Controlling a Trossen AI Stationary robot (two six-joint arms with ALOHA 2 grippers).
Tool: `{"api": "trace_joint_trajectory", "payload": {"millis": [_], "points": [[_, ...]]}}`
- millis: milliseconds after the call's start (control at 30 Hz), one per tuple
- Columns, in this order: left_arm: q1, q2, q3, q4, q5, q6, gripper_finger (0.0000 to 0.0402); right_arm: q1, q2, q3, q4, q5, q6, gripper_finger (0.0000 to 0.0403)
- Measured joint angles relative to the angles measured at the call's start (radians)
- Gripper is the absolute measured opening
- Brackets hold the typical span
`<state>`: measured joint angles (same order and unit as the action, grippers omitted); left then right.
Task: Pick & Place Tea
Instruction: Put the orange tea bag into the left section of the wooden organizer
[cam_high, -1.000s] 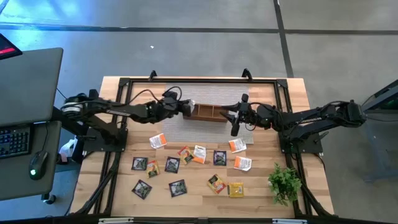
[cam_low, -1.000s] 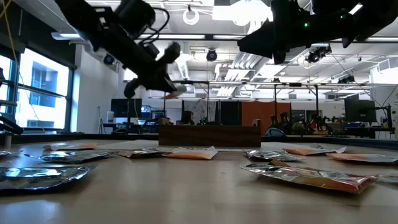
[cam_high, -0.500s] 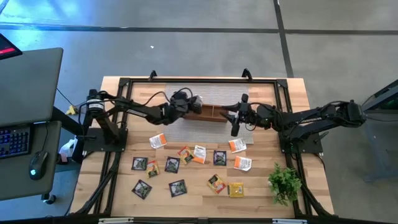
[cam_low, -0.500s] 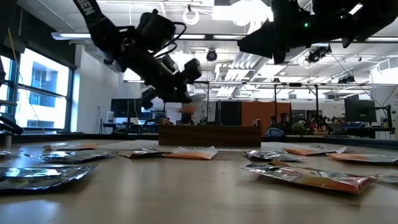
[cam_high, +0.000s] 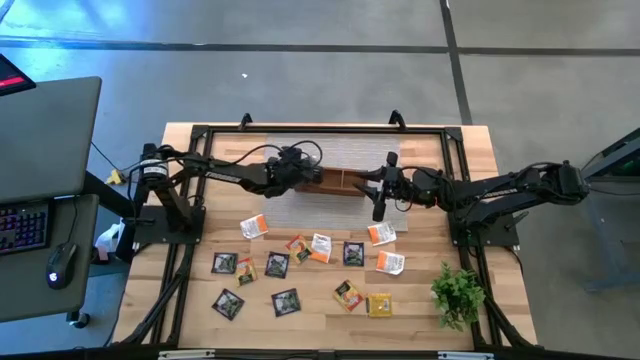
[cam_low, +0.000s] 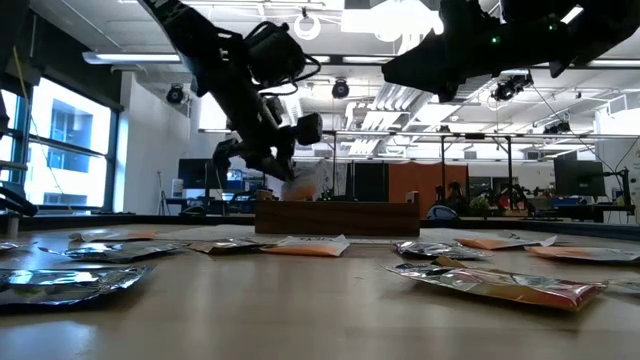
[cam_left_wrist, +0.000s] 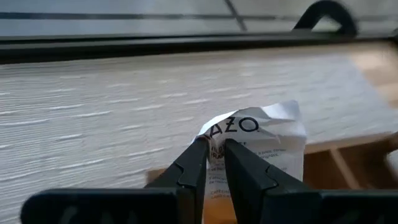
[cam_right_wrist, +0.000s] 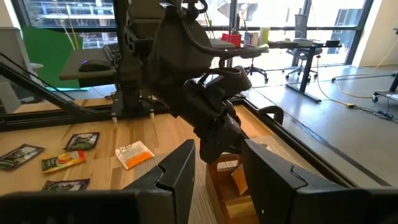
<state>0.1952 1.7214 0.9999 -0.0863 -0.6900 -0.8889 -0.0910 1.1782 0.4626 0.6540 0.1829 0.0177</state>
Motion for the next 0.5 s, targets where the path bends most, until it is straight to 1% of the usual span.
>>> {"api": "trace_joint_trajectory", "payload": {"millis": [133,233,333,500], "points": [[0.0,0.0,0.048,-0.128,0.006,0.023,0.0057,0.0,0.0,0.0,0.0,0.0,0.0,0.0129],[0.0,0.0,0.079,-0.189,-0.001,0.03,0.0057,0.0,0.0,0.0,0.0,0.0,0.0,0.0129],[0.0,0.0,0.098,-0.208,-0.002,0.069,0.0058,0.0,0.0,0.0,0.0,0.0,0.0,0.0129],[0.0,-0.001,0.104,-0.212,0.003,0.079,0.0072,0.0,0.0,0.0,0.0,0.0,0.0,0.0129]]}}
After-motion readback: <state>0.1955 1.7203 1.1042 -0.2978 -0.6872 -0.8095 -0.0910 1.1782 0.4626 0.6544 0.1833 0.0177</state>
